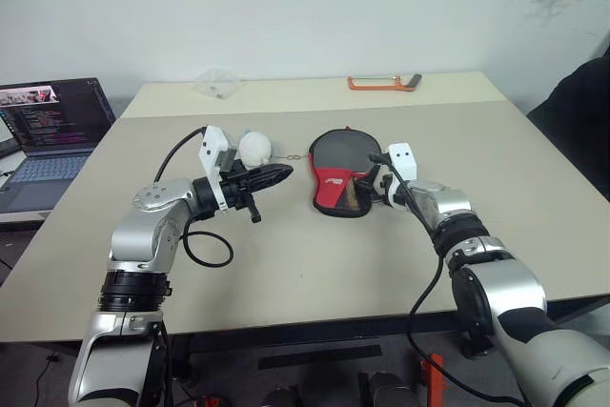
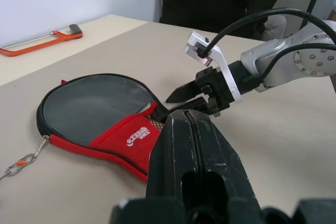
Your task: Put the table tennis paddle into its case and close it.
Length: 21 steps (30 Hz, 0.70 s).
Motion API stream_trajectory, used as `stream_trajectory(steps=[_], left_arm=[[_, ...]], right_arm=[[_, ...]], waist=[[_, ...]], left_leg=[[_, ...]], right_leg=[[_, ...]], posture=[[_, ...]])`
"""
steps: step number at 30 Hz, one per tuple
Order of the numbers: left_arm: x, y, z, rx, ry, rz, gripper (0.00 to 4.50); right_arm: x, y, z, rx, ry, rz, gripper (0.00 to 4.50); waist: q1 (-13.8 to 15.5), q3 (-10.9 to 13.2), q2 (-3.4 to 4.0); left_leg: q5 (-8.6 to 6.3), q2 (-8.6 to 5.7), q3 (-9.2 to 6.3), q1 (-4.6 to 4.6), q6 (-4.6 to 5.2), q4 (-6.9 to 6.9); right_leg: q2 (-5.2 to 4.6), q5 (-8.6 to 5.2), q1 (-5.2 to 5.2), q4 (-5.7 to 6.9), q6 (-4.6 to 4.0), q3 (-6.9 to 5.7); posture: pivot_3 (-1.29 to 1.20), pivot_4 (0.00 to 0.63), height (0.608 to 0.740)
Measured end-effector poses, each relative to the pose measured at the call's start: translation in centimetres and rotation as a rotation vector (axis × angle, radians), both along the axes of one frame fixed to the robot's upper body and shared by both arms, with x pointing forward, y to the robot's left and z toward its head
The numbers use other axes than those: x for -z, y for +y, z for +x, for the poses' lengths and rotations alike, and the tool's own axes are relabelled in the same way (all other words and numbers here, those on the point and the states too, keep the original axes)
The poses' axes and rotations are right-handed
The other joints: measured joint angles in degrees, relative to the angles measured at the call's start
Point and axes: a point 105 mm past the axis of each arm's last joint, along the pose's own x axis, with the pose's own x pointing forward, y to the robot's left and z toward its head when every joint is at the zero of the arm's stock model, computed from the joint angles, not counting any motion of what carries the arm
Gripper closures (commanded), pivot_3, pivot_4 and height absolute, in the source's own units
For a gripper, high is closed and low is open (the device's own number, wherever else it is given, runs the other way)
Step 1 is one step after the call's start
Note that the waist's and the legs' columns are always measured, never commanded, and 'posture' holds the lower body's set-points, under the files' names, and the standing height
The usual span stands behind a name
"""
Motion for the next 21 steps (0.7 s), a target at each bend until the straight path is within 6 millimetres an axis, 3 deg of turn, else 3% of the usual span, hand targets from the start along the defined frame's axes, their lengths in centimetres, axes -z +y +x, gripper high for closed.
stream_trajectory(steps=[10,17,21], left_arm=[[0.2,0.0,-0.1,0.002,0.004,0.007,4.50],[1.6,0.0,-1.6,0.068,0.043,0.041,4.50],[2.3,0.4,-2.8,0.113,0.083,0.083,4.50]], right_arm=[[0.5,1.2,-0.1,-0.033,0.005,-0.017,4.34],[0.4,2.0,-0.6,-0.077,0.054,0.055,4.46],[0.2,4.1,-1.8,-0.180,0.108,0.116,4.46]], waist=[[0.0,0.0,0.00],[0.0,0.0,0.01],[-0.5,0.0,0.03]], left_leg=[[0.01,0.00,-0.03,0.26,-0.02,-0.01],[-0.01,0.03,-0.02,0.48,-0.01,-0.10],[-0.01,0.08,-0.02,0.47,-0.01,-0.17]], right_leg=[[0.01,0.04,0.23,0.01,-0.06,-0.02],[0.04,0.03,0.39,-0.06,-0.07,0.02],[0.10,0.01,0.31,-0.06,-0.10,0.02]], posture=[[0.00,0.150,0.740],[0.00,0.150,0.740],[0.00,0.150,0.740]])
